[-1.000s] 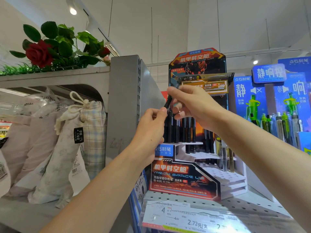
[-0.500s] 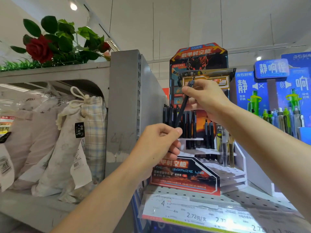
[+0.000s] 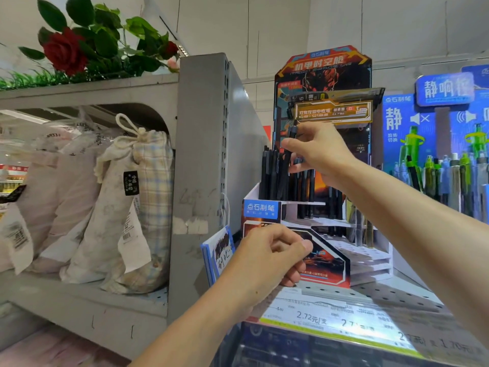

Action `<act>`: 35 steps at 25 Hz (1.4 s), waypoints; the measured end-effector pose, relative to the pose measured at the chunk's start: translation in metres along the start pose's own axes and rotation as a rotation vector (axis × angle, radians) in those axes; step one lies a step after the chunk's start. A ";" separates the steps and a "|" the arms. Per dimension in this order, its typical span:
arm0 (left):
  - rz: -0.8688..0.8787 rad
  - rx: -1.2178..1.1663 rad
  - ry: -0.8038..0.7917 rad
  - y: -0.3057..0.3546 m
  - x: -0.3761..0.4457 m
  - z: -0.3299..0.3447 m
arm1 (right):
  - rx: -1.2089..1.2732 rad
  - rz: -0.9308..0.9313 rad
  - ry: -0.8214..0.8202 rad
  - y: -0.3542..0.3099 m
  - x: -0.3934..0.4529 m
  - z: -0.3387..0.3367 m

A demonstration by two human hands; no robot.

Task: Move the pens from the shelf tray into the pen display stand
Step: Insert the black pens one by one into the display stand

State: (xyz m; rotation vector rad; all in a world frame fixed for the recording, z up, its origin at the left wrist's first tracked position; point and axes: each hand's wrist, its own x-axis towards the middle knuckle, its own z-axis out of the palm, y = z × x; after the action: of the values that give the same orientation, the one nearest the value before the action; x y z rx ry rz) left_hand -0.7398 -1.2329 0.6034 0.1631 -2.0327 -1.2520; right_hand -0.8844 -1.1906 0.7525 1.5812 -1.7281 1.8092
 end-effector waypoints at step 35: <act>0.071 0.095 -0.106 -0.008 -0.017 0.008 | -0.382 0.144 -0.222 0.013 -0.020 -0.004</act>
State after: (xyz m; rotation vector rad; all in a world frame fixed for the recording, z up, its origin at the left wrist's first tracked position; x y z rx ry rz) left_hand -0.7343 -1.2235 0.5861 0.0701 -2.1718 -1.1425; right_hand -0.8880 -1.1817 0.7303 1.5723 -2.1781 1.2850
